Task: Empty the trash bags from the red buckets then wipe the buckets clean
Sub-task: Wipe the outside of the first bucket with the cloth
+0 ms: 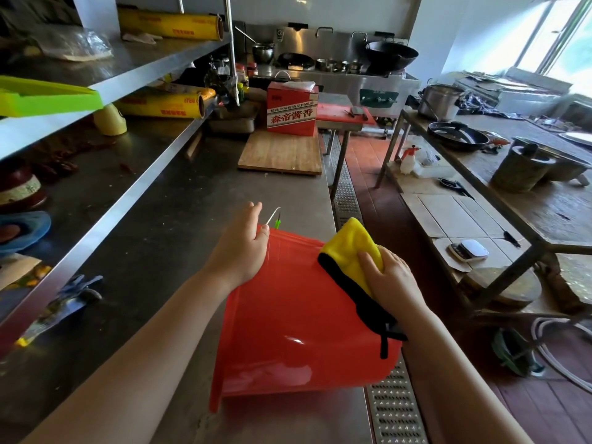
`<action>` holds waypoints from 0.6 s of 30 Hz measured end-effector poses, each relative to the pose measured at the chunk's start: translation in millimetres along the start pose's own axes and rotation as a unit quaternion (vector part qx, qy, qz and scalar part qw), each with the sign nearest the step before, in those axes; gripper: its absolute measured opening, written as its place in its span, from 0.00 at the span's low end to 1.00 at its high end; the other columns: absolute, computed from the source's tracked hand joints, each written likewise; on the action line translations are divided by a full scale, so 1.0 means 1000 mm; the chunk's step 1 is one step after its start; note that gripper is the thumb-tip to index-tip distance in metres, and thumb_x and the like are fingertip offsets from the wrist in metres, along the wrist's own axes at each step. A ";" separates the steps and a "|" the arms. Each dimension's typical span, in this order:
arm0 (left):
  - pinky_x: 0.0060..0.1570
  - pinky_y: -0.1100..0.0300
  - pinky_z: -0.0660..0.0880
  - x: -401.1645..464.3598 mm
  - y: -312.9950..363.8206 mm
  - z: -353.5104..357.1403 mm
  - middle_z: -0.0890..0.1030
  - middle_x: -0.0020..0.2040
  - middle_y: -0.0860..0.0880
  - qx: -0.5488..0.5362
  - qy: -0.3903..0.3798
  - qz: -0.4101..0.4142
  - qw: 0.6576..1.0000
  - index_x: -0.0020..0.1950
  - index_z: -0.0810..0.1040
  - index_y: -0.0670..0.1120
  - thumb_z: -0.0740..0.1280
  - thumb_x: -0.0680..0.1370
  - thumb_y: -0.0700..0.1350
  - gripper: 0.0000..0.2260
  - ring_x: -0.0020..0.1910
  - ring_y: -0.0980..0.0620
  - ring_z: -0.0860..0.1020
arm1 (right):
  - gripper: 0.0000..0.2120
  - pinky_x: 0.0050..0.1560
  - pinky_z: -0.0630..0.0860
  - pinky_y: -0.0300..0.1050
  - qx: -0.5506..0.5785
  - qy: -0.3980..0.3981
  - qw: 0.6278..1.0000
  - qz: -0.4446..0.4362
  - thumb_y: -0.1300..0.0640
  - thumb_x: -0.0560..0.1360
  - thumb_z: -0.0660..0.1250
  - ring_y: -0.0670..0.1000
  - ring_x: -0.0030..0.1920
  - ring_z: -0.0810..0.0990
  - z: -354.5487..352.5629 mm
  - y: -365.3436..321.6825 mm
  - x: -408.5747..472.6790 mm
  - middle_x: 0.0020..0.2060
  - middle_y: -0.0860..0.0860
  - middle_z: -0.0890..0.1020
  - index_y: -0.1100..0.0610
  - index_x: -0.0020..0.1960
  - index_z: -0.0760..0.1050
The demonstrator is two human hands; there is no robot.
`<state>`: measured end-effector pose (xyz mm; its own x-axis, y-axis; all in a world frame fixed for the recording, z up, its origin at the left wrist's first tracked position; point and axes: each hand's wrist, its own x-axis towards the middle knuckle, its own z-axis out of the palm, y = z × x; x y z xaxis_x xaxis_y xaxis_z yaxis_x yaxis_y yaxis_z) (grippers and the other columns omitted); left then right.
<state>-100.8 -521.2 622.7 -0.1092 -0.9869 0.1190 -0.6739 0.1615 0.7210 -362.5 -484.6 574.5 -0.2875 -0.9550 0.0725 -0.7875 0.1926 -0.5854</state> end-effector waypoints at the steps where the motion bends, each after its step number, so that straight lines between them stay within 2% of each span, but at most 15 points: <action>1: 0.74 0.61 0.51 -0.001 -0.001 0.000 0.55 0.81 0.49 -0.014 0.005 0.001 1.000 0.81 0.56 0.48 0.54 0.86 0.46 0.23 0.79 0.53 0.53 | 0.24 0.71 0.63 0.52 0.000 -0.004 1.000 0.013 0.39 0.80 0.57 0.55 0.70 0.69 -0.001 0.002 0.002 0.67 0.52 0.75 0.52 0.69 0.72; 4: 0.68 0.68 0.52 -0.007 -0.003 -0.001 0.57 0.80 0.51 -0.073 0.019 -0.005 0.997 0.80 0.57 0.49 0.51 0.86 0.43 0.22 0.78 0.55 0.55 | 0.25 0.71 0.63 0.52 -0.015 -0.006 0.999 0.037 0.40 0.81 0.55 0.56 0.70 0.69 -0.001 0.002 0.007 0.68 0.54 0.75 0.55 0.69 0.71; 6: 0.67 0.69 0.53 -0.011 -0.003 -0.002 0.58 0.80 0.53 -0.116 0.024 -0.014 0.993 0.80 0.57 0.50 0.50 0.86 0.43 0.21 0.78 0.57 0.56 | 0.27 0.74 0.59 0.51 -0.041 -0.002 0.999 0.033 0.39 0.81 0.54 0.55 0.73 0.65 0.002 -0.002 0.007 0.71 0.54 0.71 0.55 0.71 0.69; 9: 0.67 0.68 0.54 -0.015 -0.006 -0.003 0.59 0.79 0.54 -0.150 0.025 -0.017 0.988 0.80 0.59 0.52 0.50 0.86 0.45 0.21 0.77 0.58 0.57 | 0.27 0.75 0.57 0.52 -0.071 0.004 0.997 0.013 0.39 0.81 0.53 0.53 0.75 0.62 0.008 -0.012 0.005 0.73 0.52 0.69 0.54 0.73 0.67; 14: 0.70 0.63 0.56 -0.014 -0.014 0.000 0.61 0.78 0.56 -0.169 0.028 -0.027 0.985 0.78 0.60 0.57 0.51 0.86 0.47 0.20 0.76 0.60 0.59 | 0.23 0.71 0.62 0.49 -0.056 -0.008 0.998 -0.030 0.41 0.80 0.56 0.53 0.70 0.69 0.018 -0.044 0.003 0.68 0.52 0.75 0.54 0.68 0.73; 18: 0.75 0.58 0.56 -0.010 -0.017 0.000 0.62 0.78 0.56 -0.174 0.035 -0.034 0.984 0.78 0.62 0.56 0.53 0.85 0.47 0.20 0.75 0.60 0.60 | 0.22 0.69 0.63 0.49 -0.046 -0.022 0.996 -0.077 0.42 0.80 0.57 0.54 0.68 0.70 0.032 -0.081 0.001 0.66 0.53 0.76 0.54 0.66 0.74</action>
<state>-88.5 -513.7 609.5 -0.0147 -0.9948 0.1007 -0.3862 0.0985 0.9171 -281.7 -508.7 595.6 -0.1362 -0.9835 0.1192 -0.8681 0.0605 -0.4927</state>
